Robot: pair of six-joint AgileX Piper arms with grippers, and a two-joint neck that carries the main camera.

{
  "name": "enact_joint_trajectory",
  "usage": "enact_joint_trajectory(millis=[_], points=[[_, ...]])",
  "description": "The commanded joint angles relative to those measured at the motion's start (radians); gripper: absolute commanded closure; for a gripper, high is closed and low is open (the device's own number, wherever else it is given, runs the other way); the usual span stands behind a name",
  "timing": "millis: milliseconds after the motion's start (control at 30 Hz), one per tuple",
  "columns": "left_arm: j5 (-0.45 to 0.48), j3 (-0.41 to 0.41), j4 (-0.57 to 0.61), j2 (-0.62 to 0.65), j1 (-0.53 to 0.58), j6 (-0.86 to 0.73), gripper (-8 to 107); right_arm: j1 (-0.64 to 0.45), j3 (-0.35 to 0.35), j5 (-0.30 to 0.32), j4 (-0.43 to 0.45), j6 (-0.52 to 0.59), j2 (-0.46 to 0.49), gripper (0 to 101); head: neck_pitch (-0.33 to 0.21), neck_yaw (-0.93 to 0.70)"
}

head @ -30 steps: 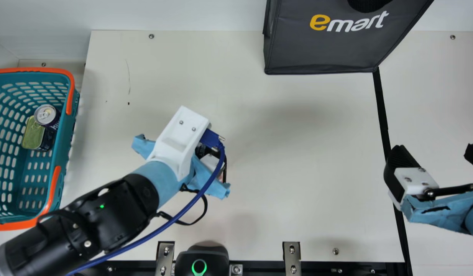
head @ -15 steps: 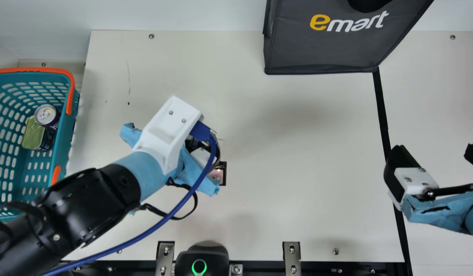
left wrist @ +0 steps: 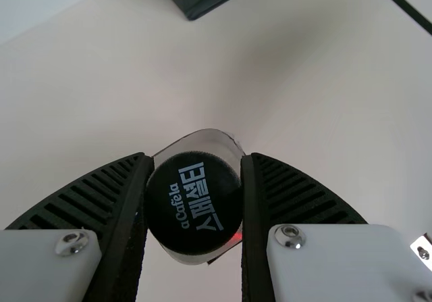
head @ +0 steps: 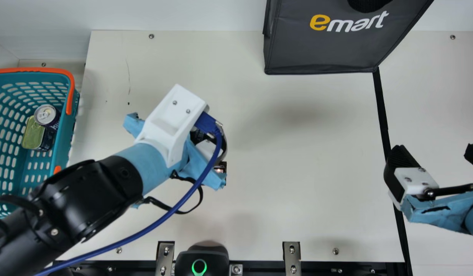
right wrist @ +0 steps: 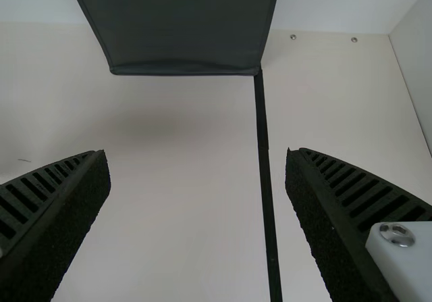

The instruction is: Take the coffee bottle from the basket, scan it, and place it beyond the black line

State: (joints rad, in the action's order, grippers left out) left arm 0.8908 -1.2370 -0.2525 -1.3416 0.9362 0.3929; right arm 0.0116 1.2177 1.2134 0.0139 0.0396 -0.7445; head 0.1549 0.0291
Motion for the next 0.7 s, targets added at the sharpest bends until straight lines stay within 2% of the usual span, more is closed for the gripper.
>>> enact_joint_trajectory(millis=[0,433,667], points=[[-0.009,-0.012,0.003,-0.010,0.008,-0.003,89,0.000,0.000,0.000,0.000,0.000,0.000,10,-0.017,-0.002],[-0.080,-0.089,0.014,-0.103,0.072,-0.027,89,0.000,0.000,0.000,0.000,0.000,0.000,10,-0.017,-0.002],[-0.147,-0.100,0.044,-0.151,0.081,-0.093,89,0.000,0.000,0.000,0.000,0.000,0.000,10,-0.017,-0.002]])
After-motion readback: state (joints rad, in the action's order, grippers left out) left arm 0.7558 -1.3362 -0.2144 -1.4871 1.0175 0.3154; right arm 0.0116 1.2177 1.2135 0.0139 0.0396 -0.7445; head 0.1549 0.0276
